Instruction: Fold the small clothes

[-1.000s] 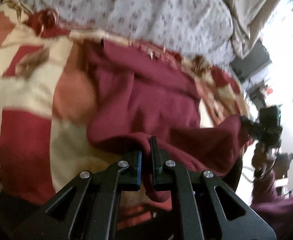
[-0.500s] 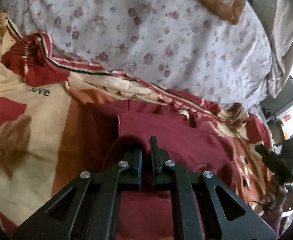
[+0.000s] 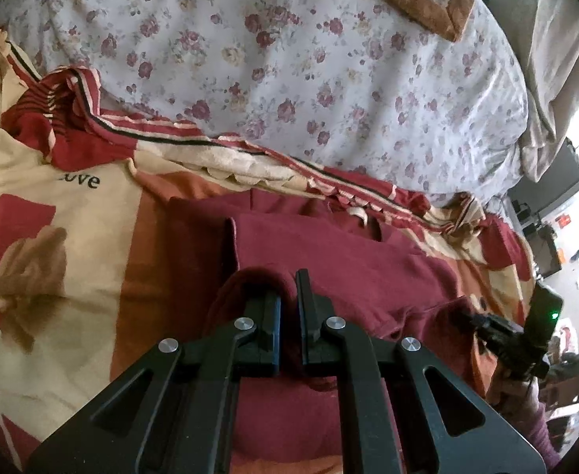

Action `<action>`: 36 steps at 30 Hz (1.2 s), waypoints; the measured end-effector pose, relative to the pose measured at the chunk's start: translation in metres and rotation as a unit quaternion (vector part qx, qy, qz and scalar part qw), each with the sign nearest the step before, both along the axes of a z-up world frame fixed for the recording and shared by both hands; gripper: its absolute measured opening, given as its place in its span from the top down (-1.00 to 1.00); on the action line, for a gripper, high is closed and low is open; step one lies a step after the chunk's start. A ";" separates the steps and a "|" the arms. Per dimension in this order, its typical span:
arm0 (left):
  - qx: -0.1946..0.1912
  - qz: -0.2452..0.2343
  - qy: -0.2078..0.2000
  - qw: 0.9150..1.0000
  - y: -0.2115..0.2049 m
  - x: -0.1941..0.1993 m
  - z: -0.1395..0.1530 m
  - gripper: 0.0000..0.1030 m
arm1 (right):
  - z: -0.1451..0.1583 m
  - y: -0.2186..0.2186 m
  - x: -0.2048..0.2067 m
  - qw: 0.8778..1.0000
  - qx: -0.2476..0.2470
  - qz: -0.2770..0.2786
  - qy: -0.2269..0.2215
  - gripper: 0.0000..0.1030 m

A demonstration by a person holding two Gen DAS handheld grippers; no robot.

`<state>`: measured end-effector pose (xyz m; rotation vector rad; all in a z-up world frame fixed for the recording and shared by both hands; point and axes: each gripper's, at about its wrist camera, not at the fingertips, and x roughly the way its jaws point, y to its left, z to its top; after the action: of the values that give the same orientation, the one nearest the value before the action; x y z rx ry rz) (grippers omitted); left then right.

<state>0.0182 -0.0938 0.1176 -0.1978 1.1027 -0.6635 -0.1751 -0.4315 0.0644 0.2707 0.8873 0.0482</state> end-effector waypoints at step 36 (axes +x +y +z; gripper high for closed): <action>0.025 0.037 0.065 0.997 -0.048 0.099 -0.059 0.88 | -0.014 -0.065 0.118 0.991 -0.045 -0.125 0.001 0.91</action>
<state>0.1177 -0.1421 0.0589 -0.2395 1.2294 -0.5630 -0.0567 -0.4967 0.0508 0.2956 0.8490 -0.2238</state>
